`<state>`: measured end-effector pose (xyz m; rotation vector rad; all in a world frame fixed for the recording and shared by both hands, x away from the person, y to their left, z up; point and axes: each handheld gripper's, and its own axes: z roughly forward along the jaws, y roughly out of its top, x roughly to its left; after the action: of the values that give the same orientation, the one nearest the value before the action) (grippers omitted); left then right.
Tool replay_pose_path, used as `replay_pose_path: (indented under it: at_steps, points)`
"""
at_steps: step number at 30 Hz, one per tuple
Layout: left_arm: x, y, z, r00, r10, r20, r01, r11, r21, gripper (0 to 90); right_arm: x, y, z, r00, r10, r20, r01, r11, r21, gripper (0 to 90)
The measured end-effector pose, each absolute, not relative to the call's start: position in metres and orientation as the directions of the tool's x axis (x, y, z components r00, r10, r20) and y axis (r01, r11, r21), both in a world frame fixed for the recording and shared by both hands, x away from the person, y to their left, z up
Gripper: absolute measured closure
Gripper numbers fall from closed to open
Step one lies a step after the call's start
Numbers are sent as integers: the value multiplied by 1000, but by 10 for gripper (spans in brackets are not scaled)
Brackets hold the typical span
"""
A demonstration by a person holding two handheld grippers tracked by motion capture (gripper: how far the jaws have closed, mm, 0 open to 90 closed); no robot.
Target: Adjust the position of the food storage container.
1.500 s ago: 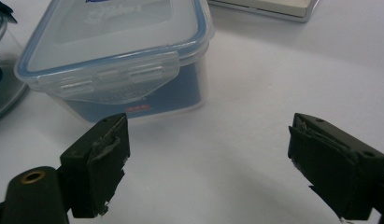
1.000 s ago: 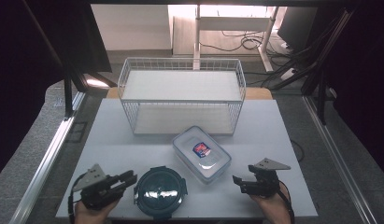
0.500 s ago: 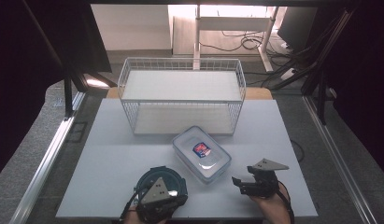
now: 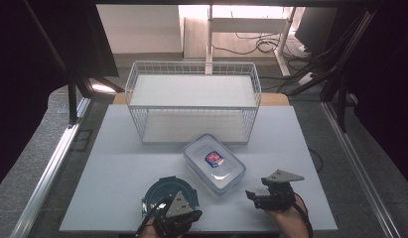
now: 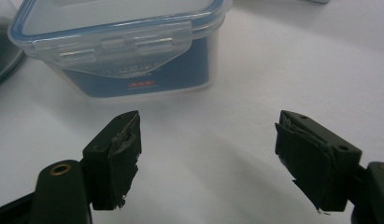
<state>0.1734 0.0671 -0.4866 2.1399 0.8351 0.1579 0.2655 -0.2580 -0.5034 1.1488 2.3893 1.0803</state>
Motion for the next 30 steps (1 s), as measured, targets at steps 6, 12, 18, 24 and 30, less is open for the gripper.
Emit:
replay_pose_path:
  at_steps: [6,12,18,24,30]
  points:
    - [178,74,-488,767,618,-173,518,-437,736,900,266,-259,-504,-647,759,71,559,409,721,225]
    - [185,85,-489,749,639,-172,528,-420,738,900,266,-259,-505,-649,757,73,560,411,719,225]
    - [192,98,-490,729,661,-178,541,-398,741,900,266,-260,-504,-648,758,76,561,406,722,225]
    - [205,120,-491,707,679,-196,560,-370,741,900,266,-261,-504,-652,754,78,559,409,721,225]
    - [222,161,-493,643,742,-191,593,-324,737,900,267,-260,-505,-655,752,81,564,414,714,225]
